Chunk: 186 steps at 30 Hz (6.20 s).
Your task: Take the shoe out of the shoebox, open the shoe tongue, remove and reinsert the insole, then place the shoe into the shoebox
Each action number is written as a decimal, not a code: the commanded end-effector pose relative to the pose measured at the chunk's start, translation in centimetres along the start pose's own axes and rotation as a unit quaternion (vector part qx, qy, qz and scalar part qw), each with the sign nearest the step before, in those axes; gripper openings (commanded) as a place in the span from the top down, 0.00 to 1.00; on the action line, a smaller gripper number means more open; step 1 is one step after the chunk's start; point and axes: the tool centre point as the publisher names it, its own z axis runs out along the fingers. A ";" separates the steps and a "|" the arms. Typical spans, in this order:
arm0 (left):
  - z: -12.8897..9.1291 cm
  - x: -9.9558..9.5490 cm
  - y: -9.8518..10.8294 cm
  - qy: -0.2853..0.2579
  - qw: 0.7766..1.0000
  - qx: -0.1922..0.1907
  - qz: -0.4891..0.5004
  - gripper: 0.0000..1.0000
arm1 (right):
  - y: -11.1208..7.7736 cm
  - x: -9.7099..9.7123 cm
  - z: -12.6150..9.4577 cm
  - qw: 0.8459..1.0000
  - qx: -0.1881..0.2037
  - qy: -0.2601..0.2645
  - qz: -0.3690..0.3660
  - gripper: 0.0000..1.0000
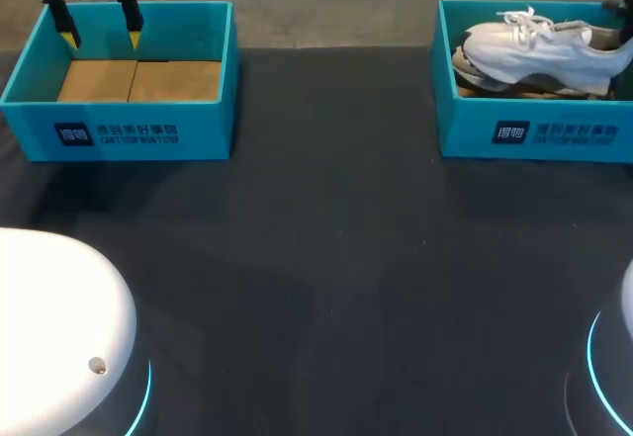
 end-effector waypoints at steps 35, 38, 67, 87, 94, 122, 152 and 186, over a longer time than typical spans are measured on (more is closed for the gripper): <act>0.0 0.0 0.0 0.000 1.000 0.000 0.000 0.00 | -6.4 0.2 -11.6 0.999 -0.009 -0.033 -0.022 1.00; 0.0 0.0 0.0 0.000 1.000 0.000 0.000 0.00 | -7.6 0.7 -11.9 0.999 -0.006 -0.032 -0.019 1.00; 0.0 0.0 0.0 0.000 1.000 0.000 0.000 0.00 | -24.0 7.1 -12.4 0.999 -0.017 -0.031 0.018 1.00; 0.0 0.0 0.0 0.000 1.000 0.000 0.000 0.00 | -30.3 10.3 -9.2 0.999 -0.010 -0.053 0.009 1.00; 0.0 0.0 0.0 0.000 1.000 0.000 0.000 0.00 | -30.3 10.3 -9.2 0.999 -0.010 -0.053 0.009 1.00; 0.0 0.0 0.0 0.000 1.000 0.000 0.000 0.00 | -39.1 17.8 -3.6 0.995 -0.009 -0.093 -0.036 1.00; 0.0 0.0 0.0 0.000 1.000 0.000 0.000 0.00 | -41.6 21.3 2.1 0.993 -0.002 -0.102 -0.052 1.00; 0.0 0.0 0.0 0.000 1.000 0.000 0.000 0.00 | -41.9 22.8 4.8 0.993 0.017 -0.100 -0.062 1.00</act>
